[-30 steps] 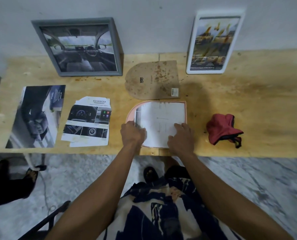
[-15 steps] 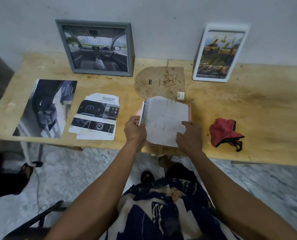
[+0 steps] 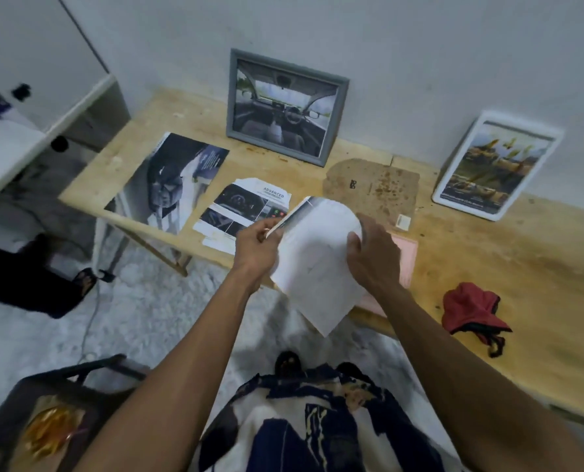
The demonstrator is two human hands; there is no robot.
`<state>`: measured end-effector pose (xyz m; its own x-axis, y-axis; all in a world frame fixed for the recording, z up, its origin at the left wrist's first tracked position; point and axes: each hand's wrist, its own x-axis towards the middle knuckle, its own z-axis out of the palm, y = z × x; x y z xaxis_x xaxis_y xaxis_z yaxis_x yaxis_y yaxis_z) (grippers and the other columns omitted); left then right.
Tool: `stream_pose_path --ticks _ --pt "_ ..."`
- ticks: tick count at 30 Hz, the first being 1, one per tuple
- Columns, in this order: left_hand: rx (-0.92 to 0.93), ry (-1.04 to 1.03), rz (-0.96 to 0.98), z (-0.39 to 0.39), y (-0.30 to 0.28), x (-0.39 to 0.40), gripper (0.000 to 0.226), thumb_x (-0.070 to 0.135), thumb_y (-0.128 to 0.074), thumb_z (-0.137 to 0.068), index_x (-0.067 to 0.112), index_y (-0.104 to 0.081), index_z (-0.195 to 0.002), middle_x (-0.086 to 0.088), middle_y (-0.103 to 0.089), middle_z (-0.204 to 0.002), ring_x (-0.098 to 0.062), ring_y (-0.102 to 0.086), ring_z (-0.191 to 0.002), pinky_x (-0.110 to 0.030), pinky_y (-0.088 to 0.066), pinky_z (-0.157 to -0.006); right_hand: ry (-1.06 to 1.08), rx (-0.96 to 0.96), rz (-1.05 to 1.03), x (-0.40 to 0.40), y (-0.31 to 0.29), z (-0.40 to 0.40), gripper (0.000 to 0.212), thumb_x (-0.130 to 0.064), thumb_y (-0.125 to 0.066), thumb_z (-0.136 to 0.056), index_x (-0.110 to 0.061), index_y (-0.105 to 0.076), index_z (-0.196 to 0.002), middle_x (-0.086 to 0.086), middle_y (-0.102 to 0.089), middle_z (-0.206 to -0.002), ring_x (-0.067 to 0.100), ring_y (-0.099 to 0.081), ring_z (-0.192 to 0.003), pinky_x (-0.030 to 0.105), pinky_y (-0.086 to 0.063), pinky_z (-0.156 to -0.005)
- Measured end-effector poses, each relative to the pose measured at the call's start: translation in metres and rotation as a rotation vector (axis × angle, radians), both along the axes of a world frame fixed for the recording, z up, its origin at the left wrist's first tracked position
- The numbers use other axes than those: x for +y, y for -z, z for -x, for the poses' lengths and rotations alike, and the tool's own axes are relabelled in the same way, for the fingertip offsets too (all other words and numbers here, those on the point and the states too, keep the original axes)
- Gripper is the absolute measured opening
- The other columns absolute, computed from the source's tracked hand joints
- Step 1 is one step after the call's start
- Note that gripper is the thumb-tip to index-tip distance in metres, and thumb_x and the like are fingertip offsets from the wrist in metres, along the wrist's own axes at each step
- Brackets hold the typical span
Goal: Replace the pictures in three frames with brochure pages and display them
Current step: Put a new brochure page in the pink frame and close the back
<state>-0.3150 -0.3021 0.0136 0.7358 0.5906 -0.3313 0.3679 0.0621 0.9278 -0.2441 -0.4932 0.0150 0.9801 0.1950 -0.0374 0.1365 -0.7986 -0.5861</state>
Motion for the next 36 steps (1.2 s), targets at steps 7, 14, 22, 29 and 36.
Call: stream_pose_path --ticks 7,14,22,29,36 --pt "0.169 -0.228 0.164 0.061 0.018 0.007 0.03 0.025 -0.078 -0.086 0.011 -0.069 -0.11 -0.005 -0.069 -0.093 -0.015 -0.063 -0.076 -0.028 -0.051 -0.067 0.044 0.238 -0.262 0.009 0.02 0.037 0.019 -0.021 -0.054 -0.097 -0.012 -0.067 -0.107 0.003 -0.068 -0.097 0.021 -0.059 -0.09 0.028 -0.037 -0.077" --pt "0.259 -0.193 0.195 0.082 0.029 0.0 0.035 -0.001 -0.075 -0.084 0.008 -0.057 -0.114 -0.009 -0.069 -0.092 -0.021 -0.066 -0.075 -0.035 -0.055 -0.074 0.317 0.377 -0.398 0.02 0.029 0.048 0.019 -0.017 -0.055 -0.093 -0.012 -0.068 -0.107 0.003 -0.066 -0.095 0.021 -0.059 -0.089 0.035 -0.048 -0.084" --pt "0.215 -0.086 -0.001 0.025 0.018 0.094 0.027 0.004 -0.07 -0.088 0.016 -0.059 -0.11 -0.004 -0.064 -0.092 -0.012 -0.06 -0.072 -0.027 -0.047 -0.071 0.302 0.467 -0.371 0.1 0.023 0.016 0.029 -0.008 -0.051 -0.082 -0.018 -0.067 -0.104 0.003 -0.068 -0.102 0.023 -0.061 -0.094 0.04 -0.052 -0.085" --pt "0.234 -0.061 -0.185 0.001 0.008 0.242 0.024 0.009 -0.073 -0.086 0.018 -0.06 -0.104 0.005 -0.062 -0.091 -0.019 -0.06 -0.086 -0.028 -0.046 -0.077 0.188 0.536 -0.337 0.235 0.017 0.002 0.019 -0.007 -0.053 -0.077 -0.024 -0.059 -0.07 0.002 -0.062 -0.074 0.028 -0.062 -0.074 0.035 -0.053 -0.058" --pt "0.306 -0.007 -0.351 -0.02 0.013 0.366 0.032 0.012 -0.075 -0.081 0.023 -0.061 -0.107 0.001 -0.061 -0.098 -0.025 -0.059 -0.089 -0.029 -0.045 -0.072 0.304 0.569 -0.461 0.352 0.032 -0.01 0.021 -0.001 -0.065 -0.074 -0.018 -0.064 -0.086 0.006 -0.07 -0.085 0.027 -0.069 -0.08 0.048 -0.061 -0.069"
